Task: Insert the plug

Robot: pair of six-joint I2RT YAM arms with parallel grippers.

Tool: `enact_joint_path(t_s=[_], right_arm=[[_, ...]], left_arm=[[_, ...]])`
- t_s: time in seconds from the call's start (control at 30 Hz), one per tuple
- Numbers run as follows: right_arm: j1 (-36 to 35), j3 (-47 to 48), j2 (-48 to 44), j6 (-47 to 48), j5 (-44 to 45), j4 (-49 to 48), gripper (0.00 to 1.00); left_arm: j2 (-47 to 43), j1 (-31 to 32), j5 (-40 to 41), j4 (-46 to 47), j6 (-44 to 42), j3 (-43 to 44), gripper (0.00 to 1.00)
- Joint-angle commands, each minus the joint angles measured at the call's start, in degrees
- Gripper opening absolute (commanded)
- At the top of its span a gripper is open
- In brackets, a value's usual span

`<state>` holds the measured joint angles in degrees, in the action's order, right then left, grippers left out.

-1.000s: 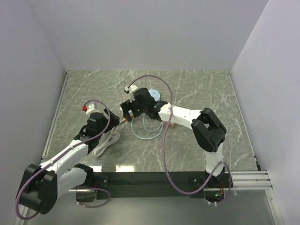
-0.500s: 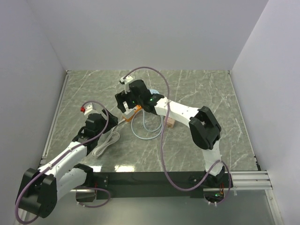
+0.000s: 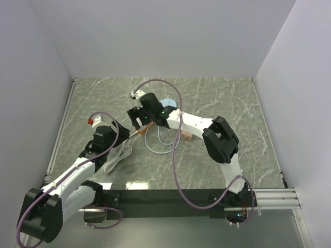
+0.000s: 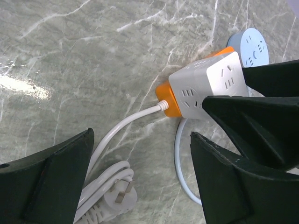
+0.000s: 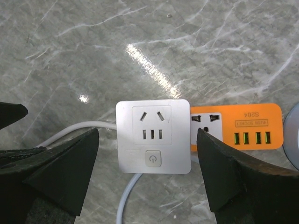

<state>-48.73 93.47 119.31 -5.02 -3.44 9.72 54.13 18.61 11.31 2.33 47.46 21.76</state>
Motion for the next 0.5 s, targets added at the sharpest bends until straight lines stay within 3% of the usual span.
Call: enact_joint_path(t_s=[0.0,0.33,0.47], right_arm=[[-0.5,0.7,0.6,0.7,1.5,-1.0,0.9],[-0.5,4.1,3.4,1.7,1.9,0.8,0.83],[-0.9,3.9,3.3,2.3,3.0,0.4,0.67]], left_arm=[[-0.5,-0.2,-1.3,1.4,-0.7,-0.4,0.89],[-0.9,-0.3,-1.3,1.1,-0.8,-0.7,0.9],[-0.9,-0.4,-1.6,1.3,-0.8,-0.8,0.9]])
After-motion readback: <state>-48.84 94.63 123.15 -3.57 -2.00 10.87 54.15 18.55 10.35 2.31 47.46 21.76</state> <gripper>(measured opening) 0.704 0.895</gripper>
